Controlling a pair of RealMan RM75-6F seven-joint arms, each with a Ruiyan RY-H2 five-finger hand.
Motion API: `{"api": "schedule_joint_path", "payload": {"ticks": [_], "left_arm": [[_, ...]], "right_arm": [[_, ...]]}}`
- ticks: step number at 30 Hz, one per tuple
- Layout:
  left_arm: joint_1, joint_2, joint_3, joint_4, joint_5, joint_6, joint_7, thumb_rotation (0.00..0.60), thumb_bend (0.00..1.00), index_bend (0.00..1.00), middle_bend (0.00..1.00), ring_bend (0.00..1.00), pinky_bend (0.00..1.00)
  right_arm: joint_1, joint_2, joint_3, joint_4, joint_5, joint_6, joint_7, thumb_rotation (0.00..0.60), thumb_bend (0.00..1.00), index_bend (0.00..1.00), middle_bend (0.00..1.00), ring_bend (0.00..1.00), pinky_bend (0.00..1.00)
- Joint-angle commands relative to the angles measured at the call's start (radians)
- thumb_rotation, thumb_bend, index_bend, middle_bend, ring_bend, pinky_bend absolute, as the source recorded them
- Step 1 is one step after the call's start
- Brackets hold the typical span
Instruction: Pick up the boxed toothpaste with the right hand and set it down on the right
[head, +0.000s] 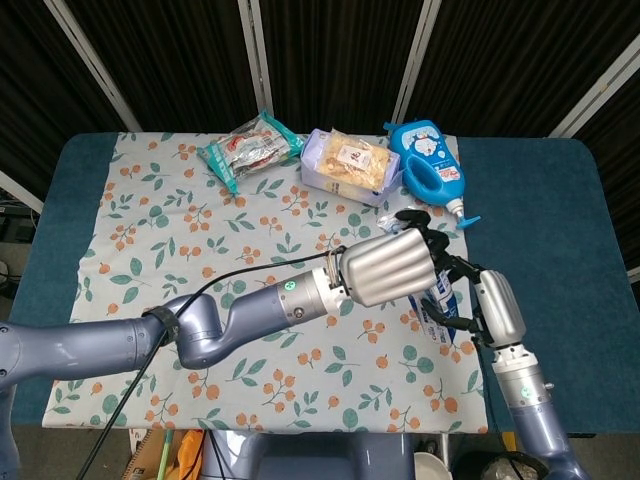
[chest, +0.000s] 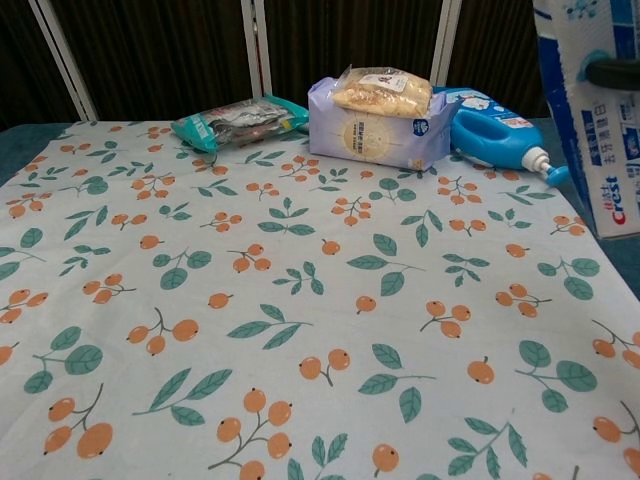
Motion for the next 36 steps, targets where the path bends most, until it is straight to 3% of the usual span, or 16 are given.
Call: {"api": "schedule_joint_path", "payload": {"ticks": [1, 6, 14, 19, 26, 28, 31, 36], "left_arm": [[-0.013, -0.010, -0.011, 0.005, 0.000, 0.024, 0.036, 0.600, 0.18, 0.25, 0.24, 0.26, 0.34], [-0.010, 0.001, -0.033, -0.007, 0.011, 0.086, 0.056, 0.600, 0.11, 0.11, 0.12, 0.16, 0.27], [0.033, 0.054, -0.077, -0.077, 0.009, 0.202, -0.003, 0.600, 0.10, 0.10, 0.11, 0.16, 0.27], [0.112, 0.129, -0.058, -0.153, 0.025, 0.270, -0.037, 0.600, 0.10, 0.10, 0.11, 0.16, 0.27], [0.313, 0.258, 0.045, -0.252, 0.129, 0.443, -0.145, 0.600, 0.10, 0.10, 0.12, 0.16, 0.27], [0.455, 0.312, 0.143, -0.264, 0.189, 0.559, -0.200, 0.600, 0.10, 0.10, 0.12, 0.16, 0.27], [0.575, 0.336, 0.235, -0.223, 0.266, 0.669, -0.279, 0.600, 0.10, 0.10, 0.12, 0.16, 0.27], [0.737, 0.269, 0.339, -0.081, 0.286, 0.813, -0.423, 0.600, 0.10, 0.10, 0.12, 0.16, 0.27]], "right_arm": [[-0.010, 0.010, 0.020, -0.011, 0.004, 0.017, 0.050, 0.600, 0.29, 0.48, 0.55, 0.53, 0.45], [-0.017, 0.020, 0.037, -0.012, 0.017, 0.025, 0.095, 0.600, 0.29, 0.48, 0.55, 0.53, 0.45], [-0.024, 0.014, 0.062, -0.006, 0.052, 0.028, 0.169, 0.600, 0.29, 0.48, 0.55, 0.53, 0.45], [-0.030, 0.007, 0.079, 0.006, 0.058, 0.043, 0.207, 0.600, 0.29, 0.48, 0.55, 0.53, 0.45], [-0.048, -0.007, 0.138, 0.023, 0.051, 0.109, 0.332, 0.600, 0.29, 0.48, 0.55, 0.53, 0.45], [-0.063, -0.023, 0.183, 0.038, 0.041, 0.184, 0.379, 0.600, 0.29, 0.48, 0.55, 0.53, 0.45], [-0.074, -0.061, 0.223, 0.058, 0.014, 0.273, 0.414, 0.600, 0.29, 0.48, 0.55, 0.53, 0.45], [-0.074, -0.147, 0.281, 0.087, -0.018, 0.417, 0.394, 0.600, 0.29, 0.40, 0.55, 0.51, 0.45]]}}
